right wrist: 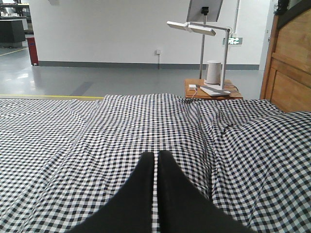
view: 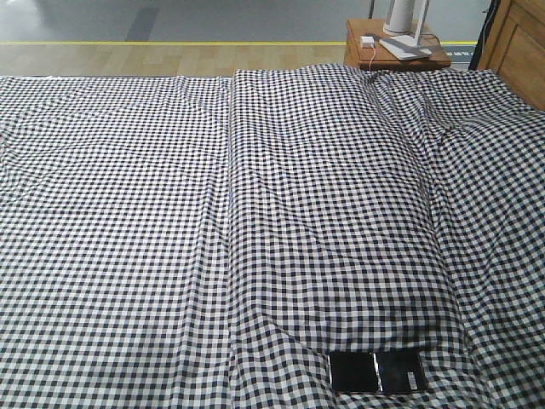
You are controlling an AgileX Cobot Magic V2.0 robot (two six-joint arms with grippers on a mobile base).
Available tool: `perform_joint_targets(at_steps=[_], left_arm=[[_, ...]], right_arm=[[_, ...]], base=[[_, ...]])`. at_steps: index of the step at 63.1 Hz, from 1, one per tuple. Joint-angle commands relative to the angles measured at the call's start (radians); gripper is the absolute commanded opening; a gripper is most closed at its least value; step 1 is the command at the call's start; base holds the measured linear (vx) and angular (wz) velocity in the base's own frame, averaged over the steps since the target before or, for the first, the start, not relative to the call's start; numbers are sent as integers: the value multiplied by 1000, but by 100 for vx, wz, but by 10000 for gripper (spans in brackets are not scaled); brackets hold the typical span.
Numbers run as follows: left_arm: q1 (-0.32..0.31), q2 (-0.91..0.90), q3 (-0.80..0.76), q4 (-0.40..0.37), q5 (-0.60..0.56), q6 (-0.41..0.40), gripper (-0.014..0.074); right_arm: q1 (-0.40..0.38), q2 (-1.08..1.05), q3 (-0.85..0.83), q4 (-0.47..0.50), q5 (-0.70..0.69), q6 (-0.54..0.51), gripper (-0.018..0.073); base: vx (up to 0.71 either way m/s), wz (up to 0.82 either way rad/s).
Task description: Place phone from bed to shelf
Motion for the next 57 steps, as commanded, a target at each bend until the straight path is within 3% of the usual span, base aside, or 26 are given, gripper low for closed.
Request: perform_joint_targets(at_steps=[1,57], left_arm=[[0,-8,7,-9,-70,0,1],[0,-8,7,-9,-70,0,1]], right_arm=[[-7,-11,9,-12,-74,-9,-4],[-7,-11,9,-12,-74,-9,-4]], base=[[0,0],[0,0]])
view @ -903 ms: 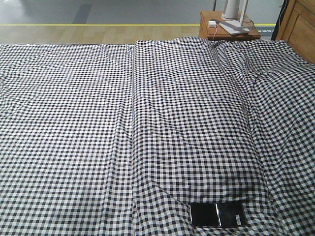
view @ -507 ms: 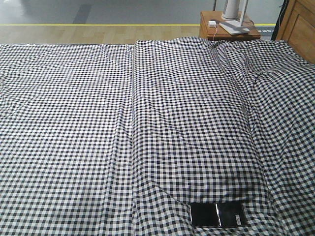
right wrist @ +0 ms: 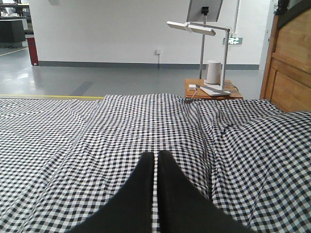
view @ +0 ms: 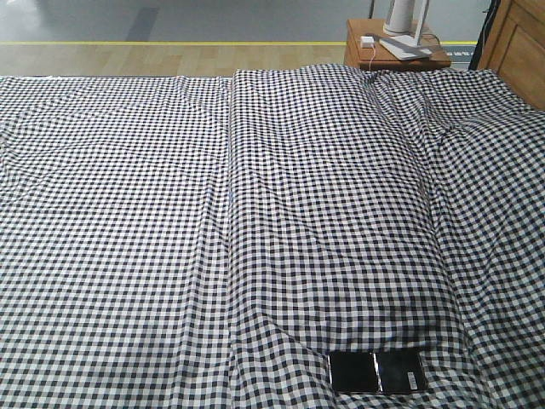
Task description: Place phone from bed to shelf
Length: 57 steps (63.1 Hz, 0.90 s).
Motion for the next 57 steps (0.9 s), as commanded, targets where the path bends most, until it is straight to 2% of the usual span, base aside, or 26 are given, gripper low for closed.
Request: perform_joint_targets(at_steps=[1,30,40,49,57], left_arm=[[0,-8,7,-9,-70,0,1],[0,-8,7,-9,-70,0,1],[0,-8,7,-9,-70,0,1],[0,-8,7,-9,-70,0,1],[0,-8,7,-9,-70,0,1]], right_arm=[[-7,-11,9,-12,-74,-9,-4],[-7,-11,9,-12,-85,-9,-4],[-7,-11,6,-12,-227,-10,-4],[-7,-11,2,-12,-466,-9,-4],[-7,-11,-73,-12,-509,-9,-4]], base=[[0,0],[0,0],[0,0],[0,0],[0,0]])
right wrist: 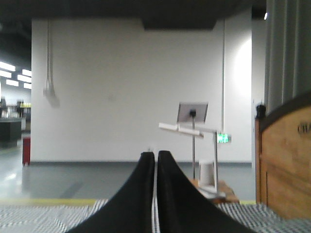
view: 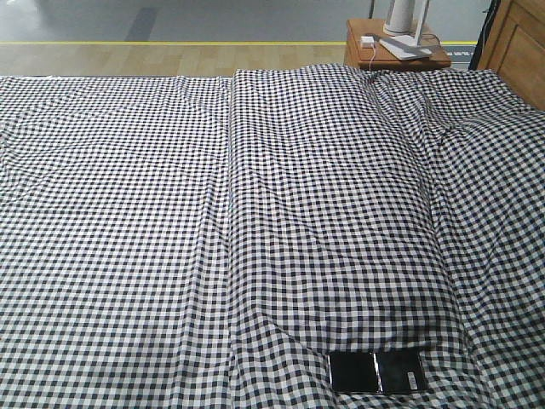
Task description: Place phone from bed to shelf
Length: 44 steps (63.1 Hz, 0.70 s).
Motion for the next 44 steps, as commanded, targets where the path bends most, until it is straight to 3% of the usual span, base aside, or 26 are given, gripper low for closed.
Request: perform_joint_targets(at_steps=[1,13,20,44], left_arm=[[0,-8,7,-9,-70,0,1],[0,-8,7,-9,-70,0,1],[0,-8,7,-9,-70,0,1],[0,-8,7,-9,-70,0,1]], right_arm=[[-7,-11,-79,-12,-110,-9,-4],[-7,6,-299,68,-63,-7,-4],[-7,77,-465,116,55,-9,-4],[-7,473,-921,112,562,-11,25]], base=[[0,0],[0,0],[0,0],[0,0]])
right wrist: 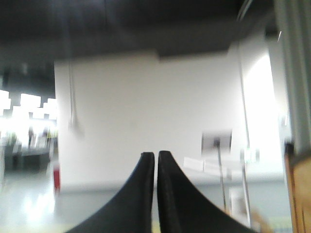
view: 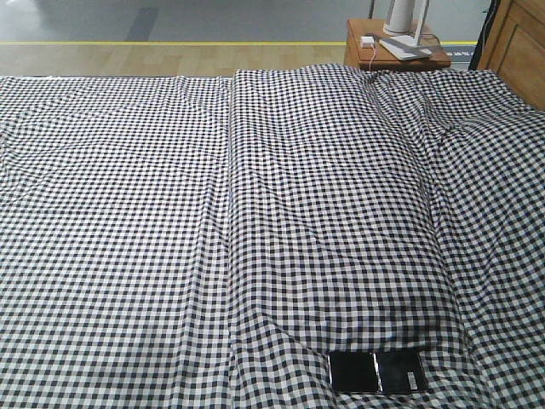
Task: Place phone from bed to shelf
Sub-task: 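Move the right gripper down toward the black phone on the bed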
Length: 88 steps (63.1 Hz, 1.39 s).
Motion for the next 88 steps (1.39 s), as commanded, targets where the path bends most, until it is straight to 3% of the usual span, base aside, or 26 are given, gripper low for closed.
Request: perform_joint_targets(at_steps=[1,15,39,60,71,78,88], left_arm=[[0,-8,7,-9,-70,0,1],[0,-8,7,-9,-70,0,1],[0,-8,7,-9,-70,0,1],[0,-8,7,-9,-70,0,1],[0,-8,7,-9,-70,0,1],[0,-8,7,-9,-70,0,1],[0,-8,7,-9,-70,0,1]], right_arm=[[-7,110,-93,-3,101,-11,31],[-7,291,-112,-5,290,-67,165],[-7,527,-110,-5,512,-37,730],[-7,688,-110,-1,528,-38,685],[-33,756,-110,-1,517,18,664],[-110,789,-110,6,521,18,660],[-294,835,-110,76,565,-15,652]], base=[[0,0],[0,0],[0,0],[0,0],[0,0],[0,0],[0,0]])
